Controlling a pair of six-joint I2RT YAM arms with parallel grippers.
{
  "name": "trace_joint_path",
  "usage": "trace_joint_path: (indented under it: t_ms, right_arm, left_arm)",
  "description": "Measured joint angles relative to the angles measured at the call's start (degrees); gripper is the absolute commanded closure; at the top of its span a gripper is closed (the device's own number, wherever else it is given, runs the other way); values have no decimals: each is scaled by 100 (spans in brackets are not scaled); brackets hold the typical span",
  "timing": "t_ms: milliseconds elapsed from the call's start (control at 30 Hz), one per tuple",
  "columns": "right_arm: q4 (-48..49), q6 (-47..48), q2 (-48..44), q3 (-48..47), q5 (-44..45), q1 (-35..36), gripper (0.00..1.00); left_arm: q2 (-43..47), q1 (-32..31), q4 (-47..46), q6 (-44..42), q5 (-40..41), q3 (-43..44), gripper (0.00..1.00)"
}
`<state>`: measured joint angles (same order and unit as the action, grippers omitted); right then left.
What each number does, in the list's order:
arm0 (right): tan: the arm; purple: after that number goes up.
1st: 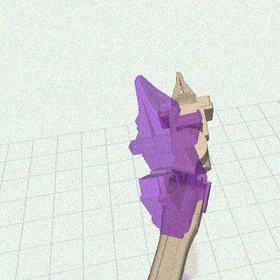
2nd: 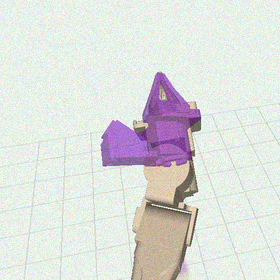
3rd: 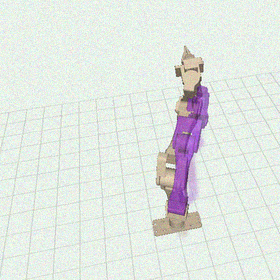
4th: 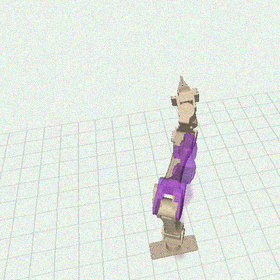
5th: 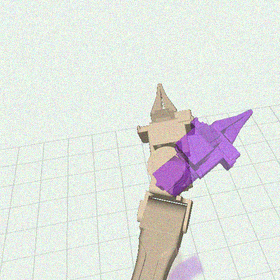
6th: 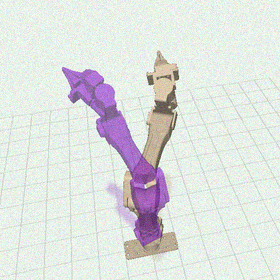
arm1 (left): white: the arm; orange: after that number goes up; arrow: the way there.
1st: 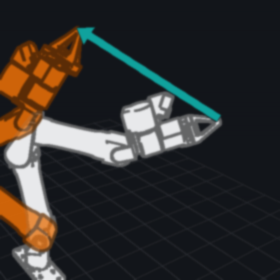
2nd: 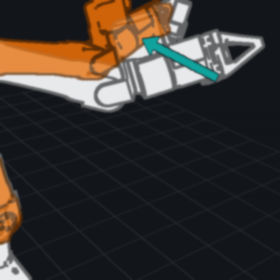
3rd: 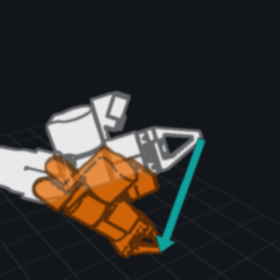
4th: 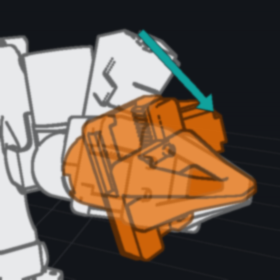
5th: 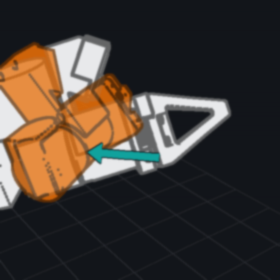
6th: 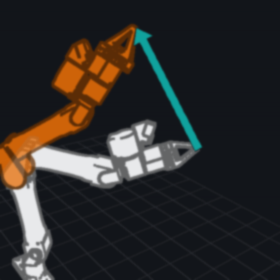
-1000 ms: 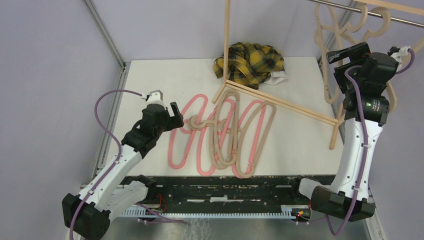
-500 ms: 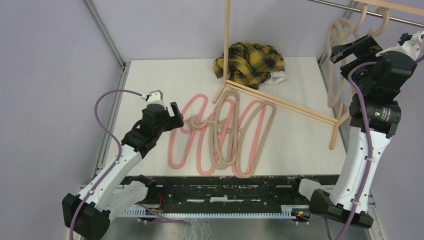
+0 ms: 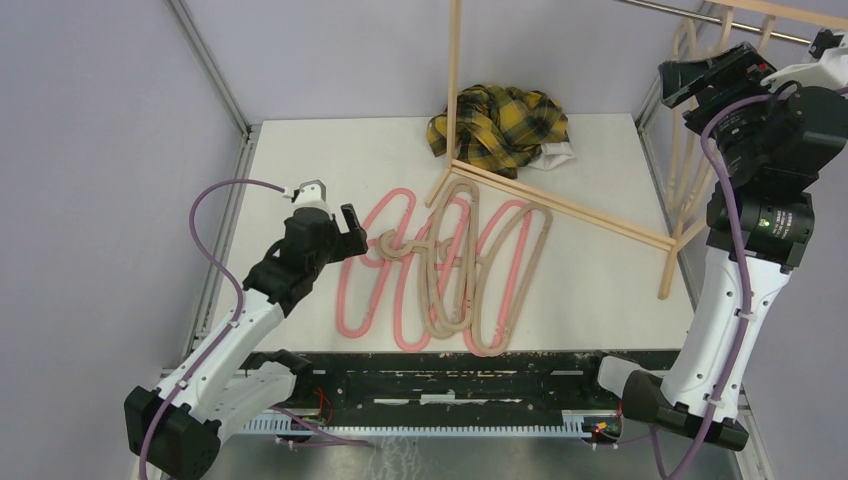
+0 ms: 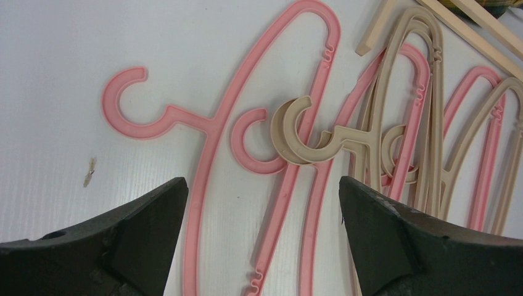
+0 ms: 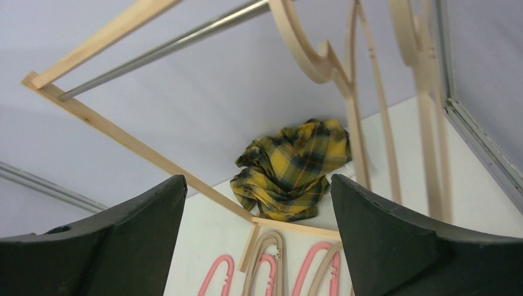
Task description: Organize the hangers
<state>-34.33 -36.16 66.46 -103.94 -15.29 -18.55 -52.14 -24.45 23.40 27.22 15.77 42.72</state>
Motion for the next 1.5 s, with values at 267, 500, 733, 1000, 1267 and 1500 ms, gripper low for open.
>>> trace_joint_path:
  t_ms: [267, 500, 733, 1000, 1267, 1500]
  right_arm:
    - [348, -205, 396, -461, -398, 293, 36]
    - [-122, 422, 1751, -1414, 35, 2146, 30]
    - [-570, 1001, 2640, -1475, 955, 3261, 23]
    - [-697, 1904, 3062, -1508, 3021, 3648, 17]
    - [52, 3169, 3108, -1182, 5617, 3637, 10]
    - [772, 3716, 3152, -946, 6537, 3521, 10]
  left_arm:
    - [0, 0, 0, 0, 0, 0, 1]
    - [-74, 0, 4, 0, -2, 0, 1]
    - [-94, 0, 15, 0, 13, 9, 1]
    - [-221, 0, 50, 0, 17, 114, 1]
    - [-269, 0, 50, 0, 15, 149, 1]
    - [-269, 0, 44, 0, 11, 149, 1]
